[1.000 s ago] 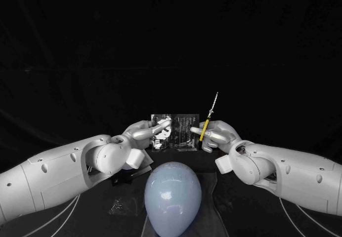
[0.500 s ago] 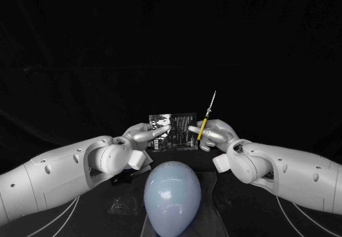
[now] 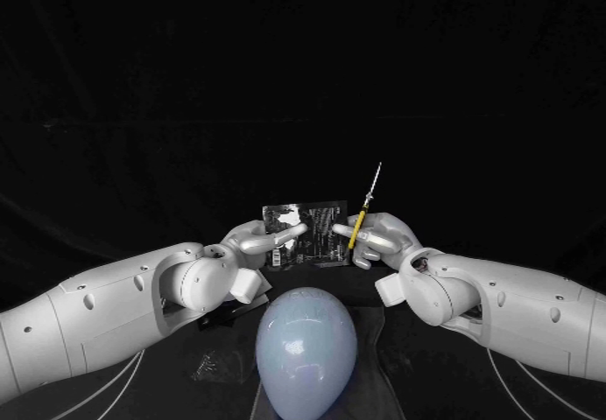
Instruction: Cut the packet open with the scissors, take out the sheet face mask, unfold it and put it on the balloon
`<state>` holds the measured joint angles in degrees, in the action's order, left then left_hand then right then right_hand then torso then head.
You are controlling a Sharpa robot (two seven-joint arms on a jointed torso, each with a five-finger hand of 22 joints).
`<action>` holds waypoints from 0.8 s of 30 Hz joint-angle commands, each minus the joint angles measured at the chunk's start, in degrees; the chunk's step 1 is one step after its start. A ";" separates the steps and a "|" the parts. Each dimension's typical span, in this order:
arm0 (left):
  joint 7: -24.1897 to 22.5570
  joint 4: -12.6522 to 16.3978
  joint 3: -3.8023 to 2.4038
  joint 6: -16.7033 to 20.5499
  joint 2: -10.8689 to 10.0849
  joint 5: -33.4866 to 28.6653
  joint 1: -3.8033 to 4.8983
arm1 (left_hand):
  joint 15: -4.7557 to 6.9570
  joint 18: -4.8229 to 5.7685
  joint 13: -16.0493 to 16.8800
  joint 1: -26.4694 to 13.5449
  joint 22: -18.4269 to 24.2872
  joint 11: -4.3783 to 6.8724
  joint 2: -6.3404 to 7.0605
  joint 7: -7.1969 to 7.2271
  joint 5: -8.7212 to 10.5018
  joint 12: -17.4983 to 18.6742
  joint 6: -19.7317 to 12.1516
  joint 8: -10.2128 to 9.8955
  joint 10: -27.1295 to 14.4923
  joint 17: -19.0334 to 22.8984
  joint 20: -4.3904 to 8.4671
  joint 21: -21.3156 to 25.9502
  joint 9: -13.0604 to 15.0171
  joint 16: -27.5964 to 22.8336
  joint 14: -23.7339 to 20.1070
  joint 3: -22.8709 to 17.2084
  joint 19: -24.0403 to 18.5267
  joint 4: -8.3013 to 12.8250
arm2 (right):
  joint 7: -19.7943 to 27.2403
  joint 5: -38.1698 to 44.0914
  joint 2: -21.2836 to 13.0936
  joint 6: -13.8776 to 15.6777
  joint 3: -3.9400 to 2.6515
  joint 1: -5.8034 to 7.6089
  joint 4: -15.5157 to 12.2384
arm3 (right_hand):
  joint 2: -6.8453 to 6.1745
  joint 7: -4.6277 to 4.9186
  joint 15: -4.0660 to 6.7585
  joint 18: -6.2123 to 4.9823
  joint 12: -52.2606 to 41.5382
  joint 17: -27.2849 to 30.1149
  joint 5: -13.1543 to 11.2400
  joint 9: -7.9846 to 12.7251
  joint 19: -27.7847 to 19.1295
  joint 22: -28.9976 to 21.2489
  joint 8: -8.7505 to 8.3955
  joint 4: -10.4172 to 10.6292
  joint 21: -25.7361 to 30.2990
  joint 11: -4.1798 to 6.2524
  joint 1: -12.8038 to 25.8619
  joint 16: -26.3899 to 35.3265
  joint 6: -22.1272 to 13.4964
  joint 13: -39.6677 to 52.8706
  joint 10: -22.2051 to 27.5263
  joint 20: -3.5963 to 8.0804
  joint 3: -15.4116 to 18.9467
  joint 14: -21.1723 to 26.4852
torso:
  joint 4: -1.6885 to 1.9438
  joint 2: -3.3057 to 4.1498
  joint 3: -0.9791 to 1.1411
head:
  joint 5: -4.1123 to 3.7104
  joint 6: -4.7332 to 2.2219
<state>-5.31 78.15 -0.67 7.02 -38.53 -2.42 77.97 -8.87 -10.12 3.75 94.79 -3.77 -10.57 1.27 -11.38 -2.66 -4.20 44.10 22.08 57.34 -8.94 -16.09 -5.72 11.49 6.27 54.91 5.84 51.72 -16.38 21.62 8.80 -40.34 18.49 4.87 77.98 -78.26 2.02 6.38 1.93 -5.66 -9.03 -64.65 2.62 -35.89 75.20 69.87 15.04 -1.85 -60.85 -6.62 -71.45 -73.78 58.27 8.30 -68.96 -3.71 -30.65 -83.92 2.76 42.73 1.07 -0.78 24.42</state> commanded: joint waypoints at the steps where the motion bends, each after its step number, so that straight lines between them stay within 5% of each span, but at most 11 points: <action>1: -2.38 0.11 -0.04 -1.67 0.28 -1.38 0.05 | 0.29 -0.56 0.07 0.85 -0.04 0.39 -1.01 -1.13 -0.11 -0.46 1.32 0.27 1.32 -0.23 0.08 0.14 -0.05 0.59 1.27 -0.04 0.80 0.21 | 0.44 0.02 0.21 -0.05 -0.10 0.08 0.10 | 1.11 -0.49 0.48 -0.67 -0.29 0.07 0.19 -0.95 0.18 0.07 0.33 -0.06 -0.16 4.91 -0.63 0.37 0.06 0.13 -10.12 -0.03 -0.38 -1.14 | -0.03 0.03 0.02 | 0.00 -0.01; 5: -3.14 0.03 -0.04 -0.95 0.46 -1.57 0.05 | 0.82 -0.66 0.13 2.80 -0.16 1.09 -2.53 -0.42 -0.13 -0.82 3.42 0.95 2.98 -0.46 0.42 -0.22 0.09 1.02 2.29 -1.05 1.79 0.50 | 0.42 0.02 0.32 -0.09 -0.10 0.08 0.13 | 1.11 -0.49 0.48 -0.67 -0.29 0.07 0.19 -0.95 0.18 0.07 0.33 -0.06 -0.16 4.91 -0.63 0.37 0.06 0.13 -10.12 -0.03 -0.38 -1.14 | -0.04 0.02 0.02 | -0.08 0.04; 10: -3.23 -0.16 -0.04 0.79 0.66 -1.09 0.05 | 2.34 -0.71 -0.05 9.32 -0.46 2.56 -4.24 0.54 -0.24 -1.04 8.03 1.67 7.30 -1.32 2.84 -1.79 0.00 2.46 5.70 -4.76 5.68 1.04 | 0.43 0.01 0.39 -0.11 -0.10 0.08 0.04 | 1.11 -0.49 0.49 -0.66 -0.28 0.07 0.19 -1.02 0.20 0.11 0.35 -0.09 -0.21 4.91 -0.65 0.37 0.03 0.17 -10.12 -0.03 -0.41 -1.15 | -0.02 0.01 0.06 | -0.17 0.18; 16: -2.06 -0.28 -0.04 2.89 0.75 0.55 0.05 | 3.98 -0.55 -0.07 11.15 -0.53 3.99 -4.25 1.59 -0.12 -0.85 11.80 2.37 12.18 -2.25 4.98 -3.19 0.41 3.64 9.37 -9.26 9.41 0.25 | 0.51 -0.06 0.30 -0.16 -0.10 0.08 -0.12 | 1.12 -0.48 0.49 -0.68 -0.25 0.16 0.19 -1.10 0.15 0.05 0.37 -0.12 -0.11 4.91 -0.67 0.43 -0.02 0.21 -10.12 -0.03 -0.48 -1.13 | -0.04 0.00 0.07 | -0.15 0.24; 24: -1.81 -0.25 -0.04 4.96 0.82 1.61 0.05 | 4.38 -0.51 -0.09 10.35 -0.32 4.37 -3.78 1.95 -0.15 -0.14 12.24 2.52 13.78 -2.64 5.43 -3.36 0.84 3.73 10.57 -12.26 10.61 -0.06 | 0.64 -0.65 0.18 -0.65 -0.10 0.08 -0.27 | 1.19 -0.35 0.43 -0.71 0.09 0.31 0.20 -1.67 0.02 -0.01 0.39 -0.43 0.05 4.81 -0.83 0.53 -0.49 0.47 -9.80 -0.03 -1.02 -1.11 | -0.04 0.00 0.06 | -0.07 0.12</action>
<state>-6.81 77.86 -0.67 10.16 -37.79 -1.93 77.97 -4.33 -9.67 3.71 104.71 -4.14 -6.24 -2.61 -9.40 -2.63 -4.49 56.03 24.29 70.78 -11.52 -10.53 -8.77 11.50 9.76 65.13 -6.09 61.97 -16.52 21.62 8.75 -40.07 18.43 4.88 77.97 -78.54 1.95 6.13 1.93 -5.63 -8.80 -64.37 2.66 -35.95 75.19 69.86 15.21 -2.37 -60.85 -6.63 -71.52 -73.56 58.12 8.74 -68.98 -3.71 -31.56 -83.92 2.71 42.74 1.13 -0.84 24.57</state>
